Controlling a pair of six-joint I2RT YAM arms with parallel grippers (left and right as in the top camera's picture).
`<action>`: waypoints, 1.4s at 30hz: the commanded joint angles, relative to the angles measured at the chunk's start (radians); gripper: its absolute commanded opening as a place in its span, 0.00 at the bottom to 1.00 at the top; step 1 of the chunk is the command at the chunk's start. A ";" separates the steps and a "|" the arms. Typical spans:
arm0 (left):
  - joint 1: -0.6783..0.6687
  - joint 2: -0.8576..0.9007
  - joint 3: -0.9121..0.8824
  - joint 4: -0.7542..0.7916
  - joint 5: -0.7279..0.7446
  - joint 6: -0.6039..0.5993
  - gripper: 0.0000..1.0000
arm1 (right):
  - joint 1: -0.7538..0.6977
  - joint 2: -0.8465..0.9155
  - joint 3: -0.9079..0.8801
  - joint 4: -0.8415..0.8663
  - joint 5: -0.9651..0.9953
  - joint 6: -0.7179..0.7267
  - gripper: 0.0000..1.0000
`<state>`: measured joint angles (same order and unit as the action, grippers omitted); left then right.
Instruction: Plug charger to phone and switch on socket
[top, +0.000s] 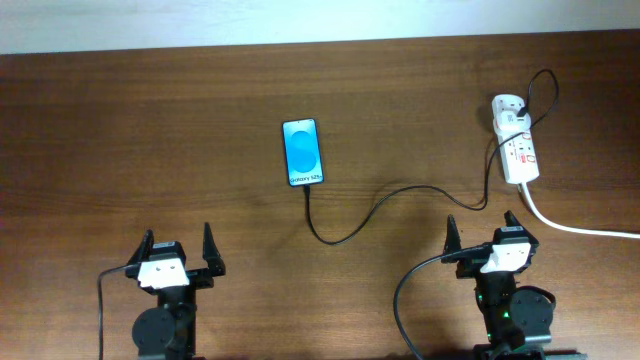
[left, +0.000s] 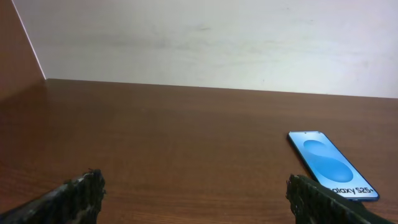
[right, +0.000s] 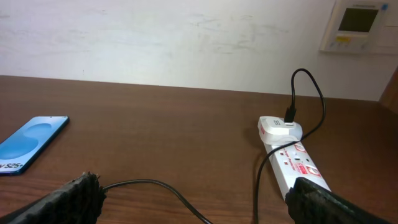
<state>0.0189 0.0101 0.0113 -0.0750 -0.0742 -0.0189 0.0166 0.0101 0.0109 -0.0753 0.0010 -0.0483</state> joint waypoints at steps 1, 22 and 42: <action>-0.004 -0.004 -0.002 -0.006 0.018 0.008 0.99 | 0.002 -0.007 -0.005 -0.008 0.015 -0.003 0.98; -0.004 -0.004 -0.002 -0.006 0.018 0.008 0.99 | 0.005 -0.007 -0.005 -0.007 0.008 0.004 0.99; -0.004 -0.004 -0.002 -0.006 0.018 0.008 0.99 | 0.005 -0.007 -0.005 -0.007 0.008 0.004 0.98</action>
<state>0.0189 0.0105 0.0113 -0.0746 -0.0738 -0.0189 0.0147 0.0101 0.0109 -0.0753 0.0006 -0.0490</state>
